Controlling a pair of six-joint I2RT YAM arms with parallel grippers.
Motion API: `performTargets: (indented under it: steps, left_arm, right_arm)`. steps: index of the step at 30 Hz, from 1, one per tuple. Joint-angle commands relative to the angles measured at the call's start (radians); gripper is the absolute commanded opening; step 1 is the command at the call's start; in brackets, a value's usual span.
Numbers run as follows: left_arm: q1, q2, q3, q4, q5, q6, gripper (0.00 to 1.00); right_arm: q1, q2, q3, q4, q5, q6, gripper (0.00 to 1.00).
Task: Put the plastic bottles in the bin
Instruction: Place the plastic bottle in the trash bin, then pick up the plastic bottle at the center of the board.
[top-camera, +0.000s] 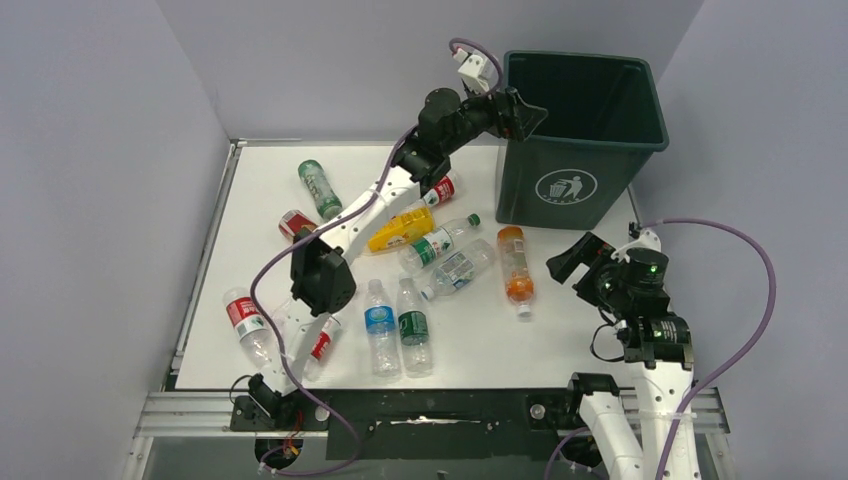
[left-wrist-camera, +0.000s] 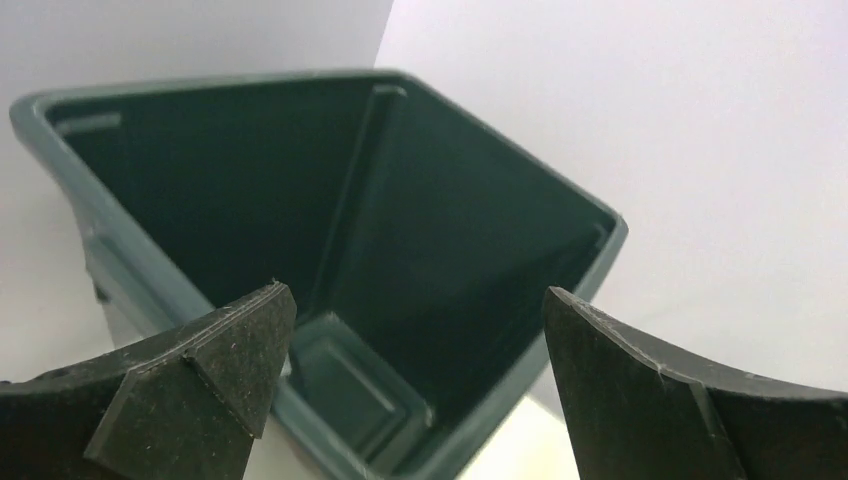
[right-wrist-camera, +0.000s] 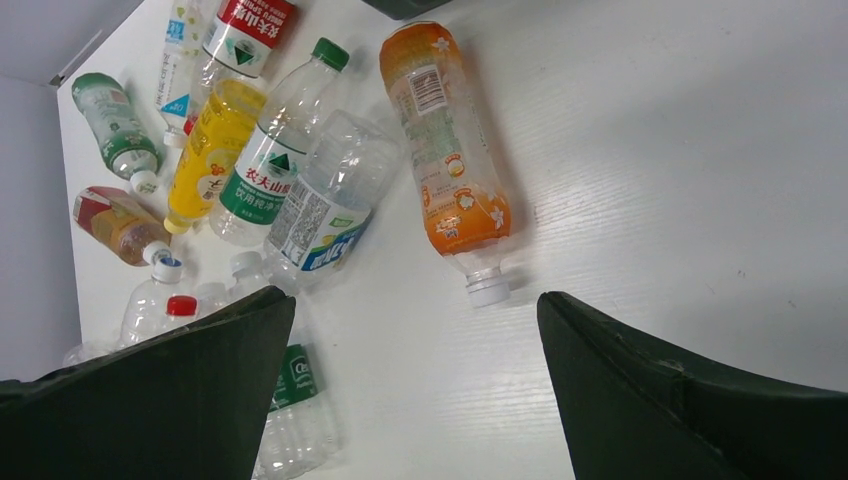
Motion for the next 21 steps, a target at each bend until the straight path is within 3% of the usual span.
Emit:
performTargets:
  steps: [1,10,21]
  left_arm:
    - [0.003,-0.289,-0.159,-0.034,0.067,0.038,0.98]
    - [-0.007,-0.724,-0.645,-0.205,-0.038,0.091,0.98]
    - [0.013,-1.108,-1.182,-0.443,-0.266,-0.039,0.98]
  right_arm:
    - [-0.005,0.029,0.021,0.061,0.003,-0.033,0.98]
    - [-0.001,0.067,-0.005,0.087,-0.006,-0.063,0.98]
    - [0.044,0.195,-0.076,0.186,-0.040,-0.101,0.98]
